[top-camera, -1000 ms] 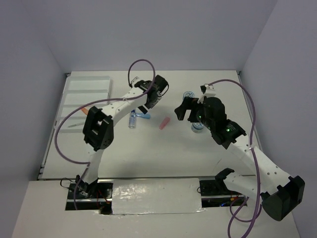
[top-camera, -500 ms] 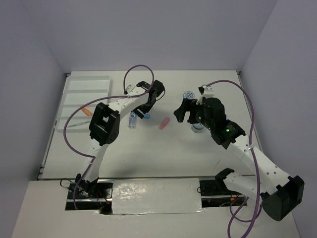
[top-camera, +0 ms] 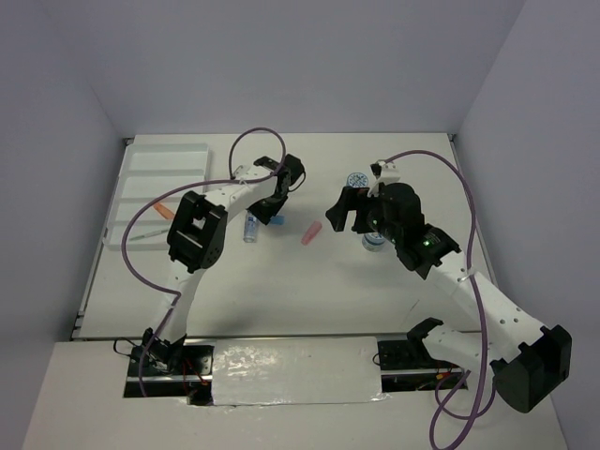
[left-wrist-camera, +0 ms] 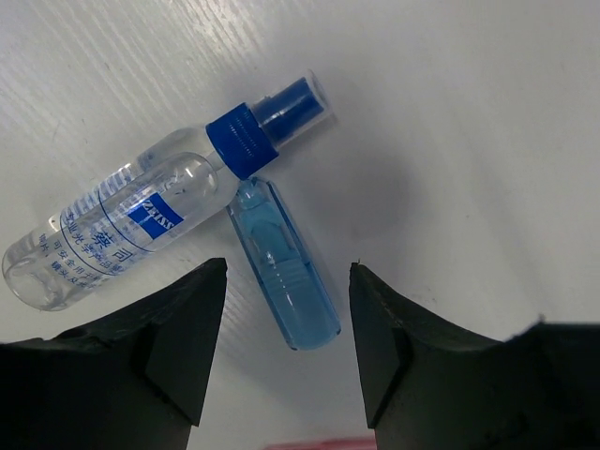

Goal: Sort the stationery into containers
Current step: Pick up the stationery from the center of the board.

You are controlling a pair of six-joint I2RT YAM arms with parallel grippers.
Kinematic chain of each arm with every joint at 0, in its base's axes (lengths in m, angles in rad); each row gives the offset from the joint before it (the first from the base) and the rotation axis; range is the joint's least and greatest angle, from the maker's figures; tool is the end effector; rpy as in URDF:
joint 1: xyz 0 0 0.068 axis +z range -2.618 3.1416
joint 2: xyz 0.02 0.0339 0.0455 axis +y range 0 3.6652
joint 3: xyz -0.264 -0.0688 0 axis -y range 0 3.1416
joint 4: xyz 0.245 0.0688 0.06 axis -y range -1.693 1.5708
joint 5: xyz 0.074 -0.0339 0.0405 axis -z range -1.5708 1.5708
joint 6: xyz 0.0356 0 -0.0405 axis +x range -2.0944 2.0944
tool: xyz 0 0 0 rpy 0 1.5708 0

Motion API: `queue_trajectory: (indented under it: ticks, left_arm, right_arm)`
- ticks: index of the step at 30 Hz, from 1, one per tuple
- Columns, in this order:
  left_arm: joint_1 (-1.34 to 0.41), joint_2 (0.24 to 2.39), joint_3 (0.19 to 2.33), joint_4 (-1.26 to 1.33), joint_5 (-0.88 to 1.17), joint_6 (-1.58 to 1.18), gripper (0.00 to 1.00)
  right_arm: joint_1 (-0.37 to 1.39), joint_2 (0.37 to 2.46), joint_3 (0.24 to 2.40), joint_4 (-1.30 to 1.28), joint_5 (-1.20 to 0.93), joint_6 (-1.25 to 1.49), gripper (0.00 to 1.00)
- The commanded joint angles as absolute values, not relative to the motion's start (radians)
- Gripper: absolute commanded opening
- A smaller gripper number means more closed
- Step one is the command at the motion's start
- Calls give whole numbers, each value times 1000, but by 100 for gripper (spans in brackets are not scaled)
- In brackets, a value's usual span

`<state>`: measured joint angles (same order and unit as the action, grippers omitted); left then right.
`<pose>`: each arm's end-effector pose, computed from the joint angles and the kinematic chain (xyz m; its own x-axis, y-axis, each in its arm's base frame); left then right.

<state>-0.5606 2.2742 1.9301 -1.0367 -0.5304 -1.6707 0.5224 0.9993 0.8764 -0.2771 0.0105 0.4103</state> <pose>0.4004 -0.2301 0.1858 -0.2929 -0.8295 -0.4755 -0.8652 0.4416 -0.2375 0.1983 0.1138 0.3224 -0.5051 0.1694 -0.8462 -0.3152 0.8766 0.3636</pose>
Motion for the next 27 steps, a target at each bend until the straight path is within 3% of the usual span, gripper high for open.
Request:
queue_trajectory:
  ticks: [1,6,7,8,10,15,22,27]
  left_arm:
    - [-563,2292,1907,-1028,-515,-1655,67]
    - [-563,2302,1864,-989,-496,-1643,56]
    - [-563,2306,1864,-982,-483,-1637,51]
    - [-563,2315,1865,-976,-479,-1629,40]
    - [-564,2319,1864,-962,-457,-1621,30]
    - [-601,2310,1858,-939,-449,-1603,21]
    - [-658,2165,1766,-755,-452,-1473,0]
    - [-588,1950,1709,-758,-587,-1381,0]
  right_arm:
    - [517,1005,880,-229,5,399,100]
    - [517,1002,880,-230,5,396,100]
    - [515,1002,882,-232,5,394,100]
    - [515,999,882,-233,5,394,100]
    - [515,997,888,-236,5,391,100]
    - [517,996,896,-239,5,390,100]
    - [518,999,907,-244,5,391,100]
    - [515,982,900,-253,8,384,100]
